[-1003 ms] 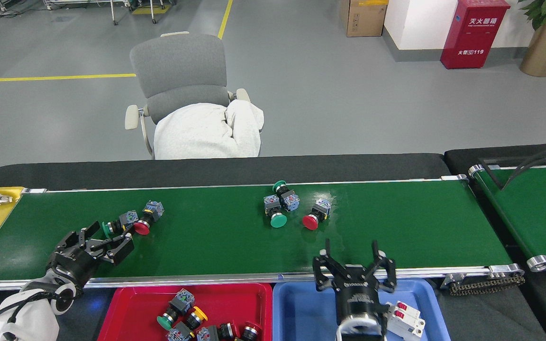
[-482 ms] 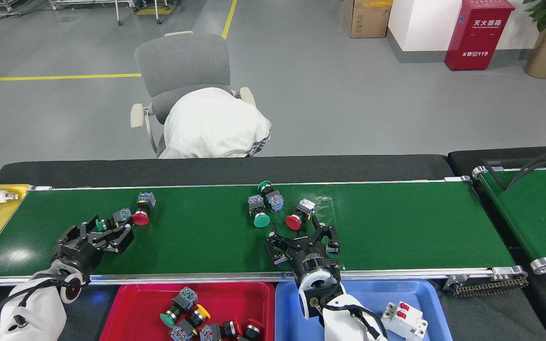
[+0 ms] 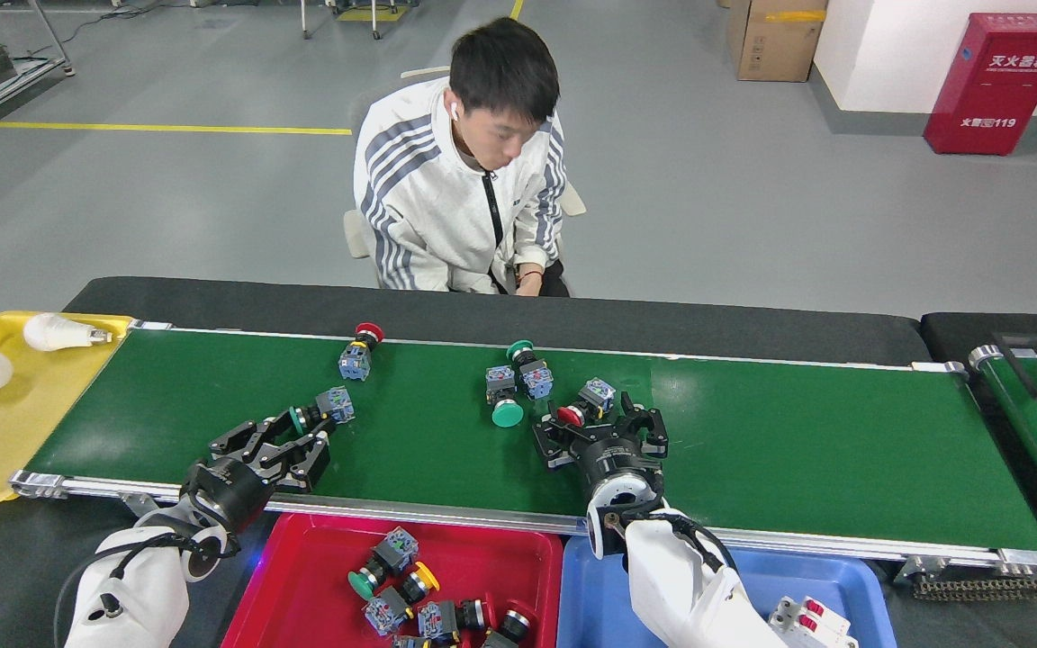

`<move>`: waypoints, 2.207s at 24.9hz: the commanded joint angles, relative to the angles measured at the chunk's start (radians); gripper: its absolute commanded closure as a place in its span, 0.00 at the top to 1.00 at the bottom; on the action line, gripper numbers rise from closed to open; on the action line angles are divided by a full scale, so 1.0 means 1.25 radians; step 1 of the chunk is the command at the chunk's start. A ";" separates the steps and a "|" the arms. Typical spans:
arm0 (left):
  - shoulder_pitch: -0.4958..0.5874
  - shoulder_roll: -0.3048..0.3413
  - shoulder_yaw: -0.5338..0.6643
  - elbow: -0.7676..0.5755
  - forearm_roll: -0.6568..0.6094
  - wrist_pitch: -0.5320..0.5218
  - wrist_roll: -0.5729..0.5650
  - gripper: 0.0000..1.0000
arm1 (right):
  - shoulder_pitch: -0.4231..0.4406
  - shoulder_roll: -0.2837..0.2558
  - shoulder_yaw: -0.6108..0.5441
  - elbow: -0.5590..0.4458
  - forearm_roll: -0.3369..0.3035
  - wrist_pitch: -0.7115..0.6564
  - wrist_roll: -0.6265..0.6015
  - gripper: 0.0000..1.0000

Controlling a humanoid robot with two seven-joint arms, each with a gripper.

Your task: Pick switch part from conveyor to tray

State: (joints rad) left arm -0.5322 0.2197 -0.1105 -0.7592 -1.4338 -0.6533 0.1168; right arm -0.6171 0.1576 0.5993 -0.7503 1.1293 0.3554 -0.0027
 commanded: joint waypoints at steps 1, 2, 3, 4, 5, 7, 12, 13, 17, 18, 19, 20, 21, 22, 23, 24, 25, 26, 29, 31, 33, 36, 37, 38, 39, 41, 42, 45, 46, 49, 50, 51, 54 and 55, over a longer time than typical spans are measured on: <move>0.038 0.001 0.001 -0.104 0.000 -0.074 0.005 0.27 | -0.021 0.000 -0.001 -0.005 0.010 0.003 -0.003 0.17; 0.081 0.003 0.001 -0.181 0.000 -0.103 0.002 0.27 | -0.021 -0.002 -0.001 -0.005 0.011 0.003 -0.002 0.09; 0.128 0.010 0.000 -0.263 -0.002 -0.106 0.000 0.28 | -0.021 -0.005 -0.001 -0.006 0.012 0.002 -0.002 0.04; 0.185 0.014 0.001 -0.344 -0.002 -0.106 -0.001 0.29 | -0.021 -0.005 -0.001 -0.008 0.012 0.002 -0.002 0.02; 0.234 0.016 0.001 -0.408 -0.002 -0.106 -0.001 0.34 | -0.021 -0.005 -0.001 -0.010 0.013 0.002 -0.002 0.02; 0.294 0.017 0.006 -0.486 -0.003 -0.106 -0.004 0.66 | -0.021 -0.005 -0.001 -0.013 0.013 0.002 -0.002 0.02; 0.324 0.005 0.004 -0.524 0.000 -0.106 -0.003 1.00 | -0.003 -0.005 0.000 -0.082 0.016 0.002 -0.002 0.02; 0.325 0.005 0.005 -0.527 0.000 -0.106 -0.003 1.00 | 0.009 -0.005 0.003 -0.104 0.021 0.002 -0.002 0.02; 0.328 0.000 0.043 -0.529 0.003 -0.106 -0.001 1.00 | 0.113 -0.038 0.073 -0.310 0.081 -0.011 0.006 0.02; 0.328 -0.003 0.061 -0.528 0.007 -0.087 -0.001 1.00 | 0.145 -0.068 0.103 -0.378 0.093 -0.022 0.006 0.02; 0.328 -0.008 0.072 -0.523 0.008 -0.012 -0.001 1.00 | 0.171 -0.098 0.135 -0.432 0.100 -0.047 0.006 0.02; 0.328 -0.010 0.082 -0.517 0.008 0.098 0.000 1.00 | 0.197 -0.130 0.178 -0.492 0.104 -0.086 0.006 0.15; 0.328 -0.008 0.085 -0.511 0.009 0.205 0.000 1.00 | 0.216 -0.147 0.210 -0.531 0.109 -0.110 0.006 0.57; 0.329 -0.003 0.085 -0.501 0.011 0.302 -0.001 1.00 | 0.232 -0.157 0.234 -0.564 0.116 -0.131 0.006 1.00; 0.330 -0.001 0.086 -0.493 0.011 0.358 -0.001 1.00 | 0.243 -0.162 0.250 -0.577 0.121 -0.148 0.005 1.00; 0.334 0.000 0.086 -0.486 0.011 0.385 -0.001 1.00 | 0.249 -0.165 0.257 -0.586 0.122 -0.175 0.005 1.00; 0.340 0.002 0.086 -0.484 0.011 0.389 -0.001 1.00 | 0.254 -0.167 0.256 -0.590 0.122 -0.217 0.006 1.00; 0.342 0.006 0.086 -0.481 0.011 0.388 -0.001 1.00 | 0.263 -0.164 0.256 -0.591 0.122 -0.245 0.007 1.00; 0.344 0.010 0.087 -0.484 0.012 0.383 -0.001 1.00 | 0.268 -0.165 0.246 -0.610 0.124 -0.241 0.019 1.00; 0.345 0.010 0.090 -0.490 0.017 0.374 -0.003 1.00 | 0.285 -0.180 0.189 -0.640 0.122 -0.208 0.021 1.00; 0.352 0.011 0.098 -0.497 0.022 0.356 -0.003 1.00 | 0.339 -0.207 0.067 -0.692 0.122 -0.154 0.021 1.00; 0.358 0.007 0.098 -0.506 0.020 0.320 -0.008 1.00 | 0.422 -0.271 -0.158 -0.739 0.110 -0.163 0.019 1.00; 0.356 0.002 0.099 -0.507 0.019 0.321 -0.020 1.00 | 0.440 -0.288 -0.238 -0.741 0.095 -0.179 0.021 1.00; 0.353 0.001 0.099 -0.507 0.019 0.323 -0.036 1.00 | 0.459 -0.297 -0.308 -0.741 0.073 -0.201 0.022 1.00; 0.352 -0.001 0.099 -0.507 0.019 0.324 -0.055 1.00 | 0.492 -0.304 -0.391 -0.741 0.050 -0.240 0.023 1.00; 0.352 -0.001 0.098 -0.507 0.020 0.320 -0.071 1.00 | 0.543 -0.304 -0.495 -0.742 0.038 -0.303 0.025 1.00; 0.351 0.000 0.098 -0.504 0.019 0.319 -0.073 1.00 | 0.562 -0.303 -0.542 -0.742 0.038 -0.327 0.027 1.00; 0.350 0.003 0.097 -0.497 0.018 0.319 -0.074 1.00 | 0.613 -0.299 -0.619 -0.751 0.035 -0.381 0.027 1.00; 0.347 0.003 0.098 -0.497 0.018 0.320 -0.074 1.00 | 0.630 -0.298 -0.639 -0.762 0.028 -0.400 0.027 1.00; 0.342 0.005 0.102 -0.485 0.018 0.325 -0.085 1.00 | 0.663 -0.298 -0.666 -0.789 0.006 -0.432 0.028 1.00; 0.339 0.003 0.103 -0.473 0.019 0.326 -0.093 1.00 | 0.663 -0.298 -0.666 -0.789 0.000 -0.437 0.029 1.00; 0.334 0.003 0.104 -0.458 0.019 0.329 -0.097 1.00 | 0.663 -0.299 -0.667 -0.789 -0.004 -0.438 0.030 1.00; 0.283 0.003 0.112 -0.401 0.019 0.330 -0.098 1.00 | 0.663 -0.300 -0.672 -0.789 -0.009 -0.438 0.032 1.00; 0.268 0.005 0.114 -0.384 0.019 0.330 -0.098 1.00 | 0.663 -0.298 -0.673 -0.789 -0.009 -0.438 0.032 1.00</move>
State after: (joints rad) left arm -0.1694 0.2167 0.0238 -1.2508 -1.4107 -0.2463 -0.0065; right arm 0.2160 -0.2155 -0.2325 -1.7212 1.1222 -0.1840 0.0357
